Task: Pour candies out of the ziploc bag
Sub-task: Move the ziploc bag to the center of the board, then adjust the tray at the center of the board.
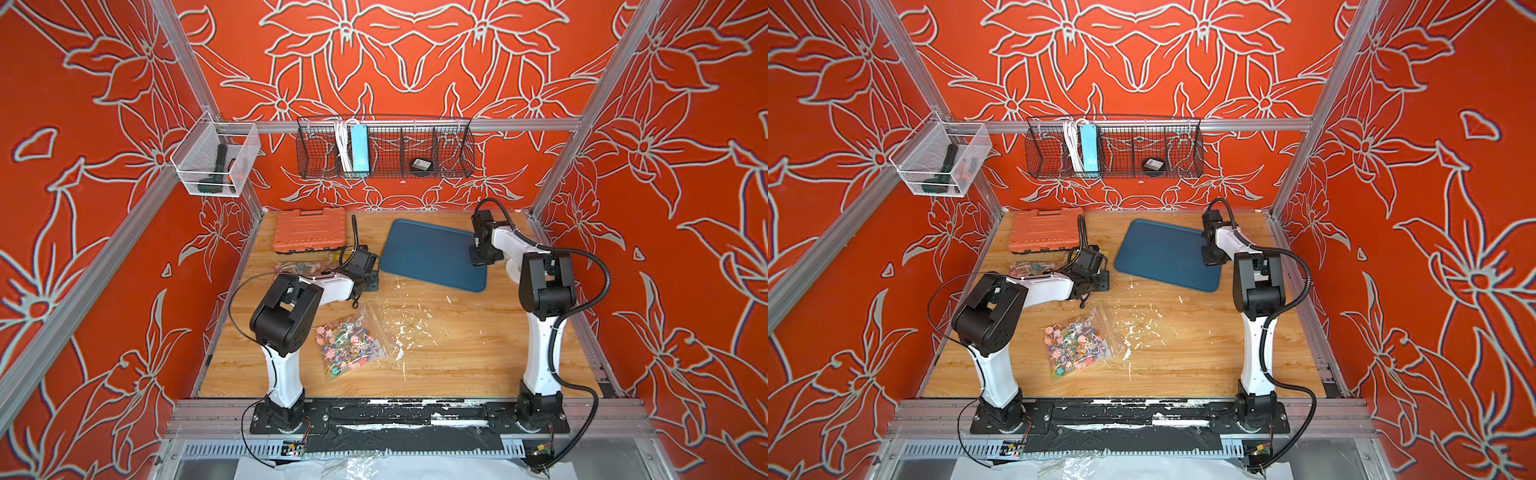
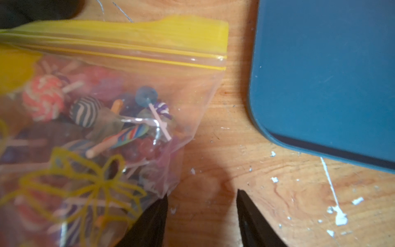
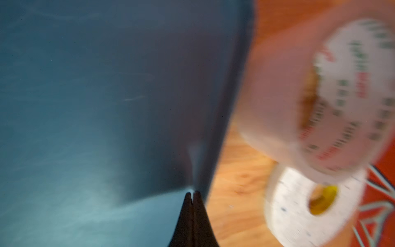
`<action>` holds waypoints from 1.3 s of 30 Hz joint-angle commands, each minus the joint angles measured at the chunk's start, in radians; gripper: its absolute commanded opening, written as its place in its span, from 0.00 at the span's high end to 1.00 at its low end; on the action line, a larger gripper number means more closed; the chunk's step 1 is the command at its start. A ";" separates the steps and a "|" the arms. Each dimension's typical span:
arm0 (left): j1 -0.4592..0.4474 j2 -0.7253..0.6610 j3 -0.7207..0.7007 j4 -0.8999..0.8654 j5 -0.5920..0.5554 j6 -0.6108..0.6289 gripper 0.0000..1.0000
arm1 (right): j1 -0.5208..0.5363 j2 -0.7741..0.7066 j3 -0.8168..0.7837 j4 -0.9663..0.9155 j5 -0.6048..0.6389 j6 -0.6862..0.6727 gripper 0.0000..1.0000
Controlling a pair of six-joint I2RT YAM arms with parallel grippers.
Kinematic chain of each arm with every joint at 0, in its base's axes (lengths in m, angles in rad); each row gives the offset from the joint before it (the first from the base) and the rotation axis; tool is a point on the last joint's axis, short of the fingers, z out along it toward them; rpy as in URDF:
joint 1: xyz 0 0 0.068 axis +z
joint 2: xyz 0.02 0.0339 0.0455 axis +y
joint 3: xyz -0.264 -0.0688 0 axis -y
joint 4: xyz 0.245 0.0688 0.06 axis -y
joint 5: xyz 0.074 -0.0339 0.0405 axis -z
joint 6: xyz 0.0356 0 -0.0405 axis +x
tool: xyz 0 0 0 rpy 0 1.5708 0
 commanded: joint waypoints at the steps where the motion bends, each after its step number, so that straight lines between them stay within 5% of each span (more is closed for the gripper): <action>1: 0.040 -0.003 -0.018 -0.093 -0.050 -0.020 0.44 | 0.003 0.039 0.000 -0.025 -0.054 -0.095 1.00; 8: 0.044 -0.087 0.018 -0.068 0.083 -0.019 0.29 | 0.003 0.026 0.016 -0.079 -0.055 -0.072 1.00; 13: 0.036 -0.047 0.132 -0.065 0.201 -0.012 0.24 | 0.003 -0.018 0.014 -0.142 -0.094 0.013 0.86; 21: 0.035 0.114 0.331 -0.011 0.163 0.020 0.23 | 0.003 -0.144 -0.050 -0.163 -0.101 0.143 0.58; 25: 0.035 0.254 0.477 -0.046 0.175 0.059 0.23 | -0.001 -0.153 -0.073 -0.170 -0.065 0.209 0.53; 33: 0.035 0.407 0.639 -0.083 0.222 0.125 0.27 | -0.045 -0.131 -0.104 -0.097 -0.104 0.257 0.57; 39: 0.029 0.401 0.593 -0.077 0.254 0.129 0.34 | -0.087 -0.112 -0.145 -0.043 -0.147 0.277 0.65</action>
